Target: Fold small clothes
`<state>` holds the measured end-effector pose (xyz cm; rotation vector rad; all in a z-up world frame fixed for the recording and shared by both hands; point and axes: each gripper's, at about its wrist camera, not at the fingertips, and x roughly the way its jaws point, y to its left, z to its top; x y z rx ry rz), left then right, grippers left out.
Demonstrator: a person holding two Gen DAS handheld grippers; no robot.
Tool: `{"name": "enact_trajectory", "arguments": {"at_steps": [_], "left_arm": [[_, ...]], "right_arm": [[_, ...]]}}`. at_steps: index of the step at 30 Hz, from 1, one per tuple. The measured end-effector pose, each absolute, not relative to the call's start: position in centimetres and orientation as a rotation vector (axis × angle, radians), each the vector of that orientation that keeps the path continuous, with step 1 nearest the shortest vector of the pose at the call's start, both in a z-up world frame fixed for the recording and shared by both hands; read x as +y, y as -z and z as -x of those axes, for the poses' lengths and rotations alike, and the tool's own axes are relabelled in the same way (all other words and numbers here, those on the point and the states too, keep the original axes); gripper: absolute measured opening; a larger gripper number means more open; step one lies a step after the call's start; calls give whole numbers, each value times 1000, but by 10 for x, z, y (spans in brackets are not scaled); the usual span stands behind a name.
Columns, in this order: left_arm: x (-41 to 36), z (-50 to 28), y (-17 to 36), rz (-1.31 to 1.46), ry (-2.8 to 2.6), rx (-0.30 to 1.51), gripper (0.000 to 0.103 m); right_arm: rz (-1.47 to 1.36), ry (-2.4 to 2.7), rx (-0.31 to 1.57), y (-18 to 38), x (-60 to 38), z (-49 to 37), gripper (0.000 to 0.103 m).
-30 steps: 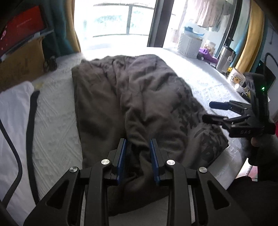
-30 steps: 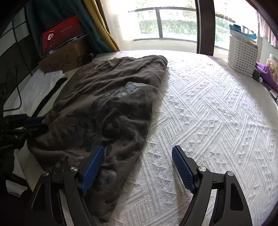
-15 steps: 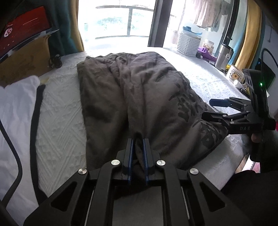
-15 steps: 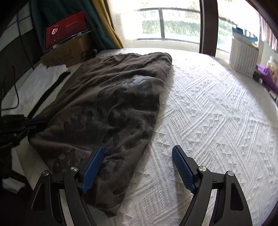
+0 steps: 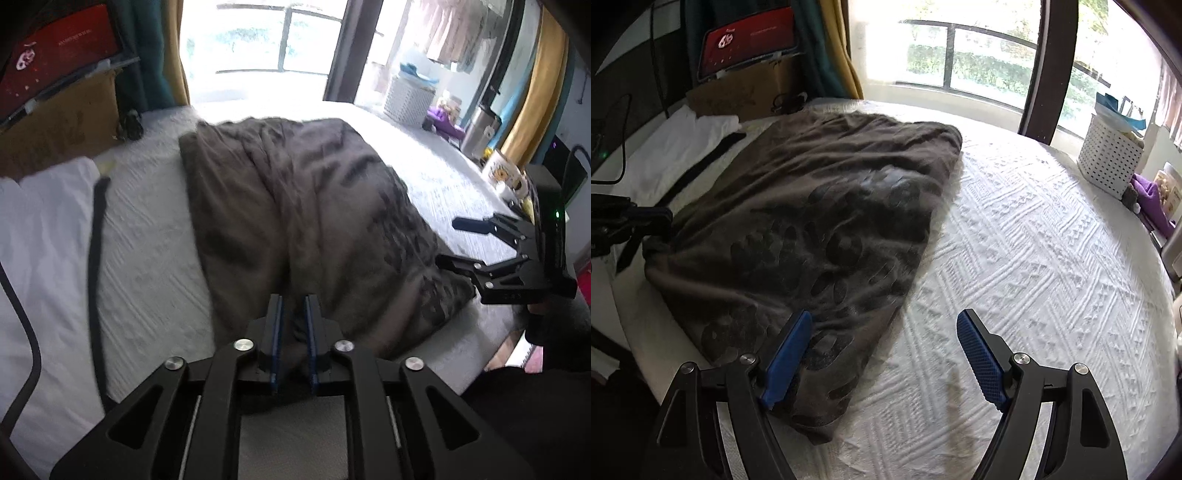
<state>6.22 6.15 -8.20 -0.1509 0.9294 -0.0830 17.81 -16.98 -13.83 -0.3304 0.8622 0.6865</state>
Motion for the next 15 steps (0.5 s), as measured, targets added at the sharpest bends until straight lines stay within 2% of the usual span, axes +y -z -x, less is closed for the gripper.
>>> {"name": "enact_trajectory", "arguments": {"at_steps": [2, 3, 15], "left_arm": [[68, -69, 77, 160, 72, 912, 40], [70, -74, 74, 165, 69, 905, 42], [83, -151, 70, 126, 63, 889, 42]], "right_arm": [[316, -684, 853, 132, -171, -185, 82], [311, -684, 849, 129, -171, -188, 82], [266, -691, 838, 116, -164, -239, 82]]}}
